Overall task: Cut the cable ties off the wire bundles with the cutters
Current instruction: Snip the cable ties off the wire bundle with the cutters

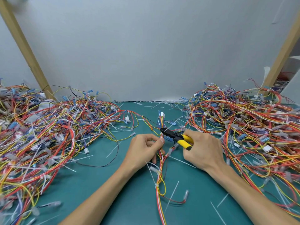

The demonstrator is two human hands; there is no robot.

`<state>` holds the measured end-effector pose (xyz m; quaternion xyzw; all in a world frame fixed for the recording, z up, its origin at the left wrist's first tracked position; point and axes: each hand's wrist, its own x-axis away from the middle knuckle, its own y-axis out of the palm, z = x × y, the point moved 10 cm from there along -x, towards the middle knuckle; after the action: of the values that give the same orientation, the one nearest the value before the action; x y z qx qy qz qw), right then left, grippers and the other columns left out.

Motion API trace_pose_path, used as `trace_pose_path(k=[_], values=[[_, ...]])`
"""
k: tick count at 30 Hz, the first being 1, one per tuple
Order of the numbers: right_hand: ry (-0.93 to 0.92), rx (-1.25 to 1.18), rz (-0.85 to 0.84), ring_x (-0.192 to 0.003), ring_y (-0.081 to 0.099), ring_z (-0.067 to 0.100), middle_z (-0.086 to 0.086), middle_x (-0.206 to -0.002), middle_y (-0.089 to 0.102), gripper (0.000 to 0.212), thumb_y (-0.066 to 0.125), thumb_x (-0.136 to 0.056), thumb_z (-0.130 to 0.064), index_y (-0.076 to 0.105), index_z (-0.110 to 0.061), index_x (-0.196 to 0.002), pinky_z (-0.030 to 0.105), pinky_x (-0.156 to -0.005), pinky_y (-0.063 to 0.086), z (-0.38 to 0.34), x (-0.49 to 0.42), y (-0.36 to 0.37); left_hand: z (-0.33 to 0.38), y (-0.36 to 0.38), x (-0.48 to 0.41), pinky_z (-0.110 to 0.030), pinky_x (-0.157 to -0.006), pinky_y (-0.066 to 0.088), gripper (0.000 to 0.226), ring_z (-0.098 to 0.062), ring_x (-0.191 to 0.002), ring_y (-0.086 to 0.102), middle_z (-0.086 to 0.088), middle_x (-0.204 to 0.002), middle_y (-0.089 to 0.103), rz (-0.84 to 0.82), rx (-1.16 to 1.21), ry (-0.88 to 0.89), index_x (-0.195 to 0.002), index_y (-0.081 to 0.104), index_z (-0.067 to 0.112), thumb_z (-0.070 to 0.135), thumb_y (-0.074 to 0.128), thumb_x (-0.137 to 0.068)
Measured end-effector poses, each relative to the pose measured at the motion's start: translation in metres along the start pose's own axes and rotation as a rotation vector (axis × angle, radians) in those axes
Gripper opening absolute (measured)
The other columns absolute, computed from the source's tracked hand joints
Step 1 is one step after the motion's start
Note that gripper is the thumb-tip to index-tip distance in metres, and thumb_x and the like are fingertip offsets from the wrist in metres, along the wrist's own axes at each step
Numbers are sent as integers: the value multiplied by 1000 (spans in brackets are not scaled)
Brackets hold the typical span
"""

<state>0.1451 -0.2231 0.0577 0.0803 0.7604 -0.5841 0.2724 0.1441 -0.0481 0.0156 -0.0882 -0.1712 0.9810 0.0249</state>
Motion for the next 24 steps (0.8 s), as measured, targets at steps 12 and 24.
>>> trace_pose_path(k=[12, 24], values=[[-6, 14, 6, -57, 45, 25, -7, -57, 50, 15, 64, -77, -37, 54, -26, -80, 26, -47, 23, -2, 0, 1, 3, -2, -5, -20, -46, 29, 44, -7, -43, 37, 5, -49, 50, 16, -40, 70, -59, 53, 20, 35, 51, -100], [-59, 33, -88, -88, 51, 24, -3, -92, 56, 39, 67, -77, -34, 57, -20, -112, 34, -80, 38, -8, 0, 12, 3, -4, -5, -33, -59, 23, 43, -13, -56, 26, 8, -55, 29, 38, -97, 88, -56, 31, 22, 47, 36, -91]])
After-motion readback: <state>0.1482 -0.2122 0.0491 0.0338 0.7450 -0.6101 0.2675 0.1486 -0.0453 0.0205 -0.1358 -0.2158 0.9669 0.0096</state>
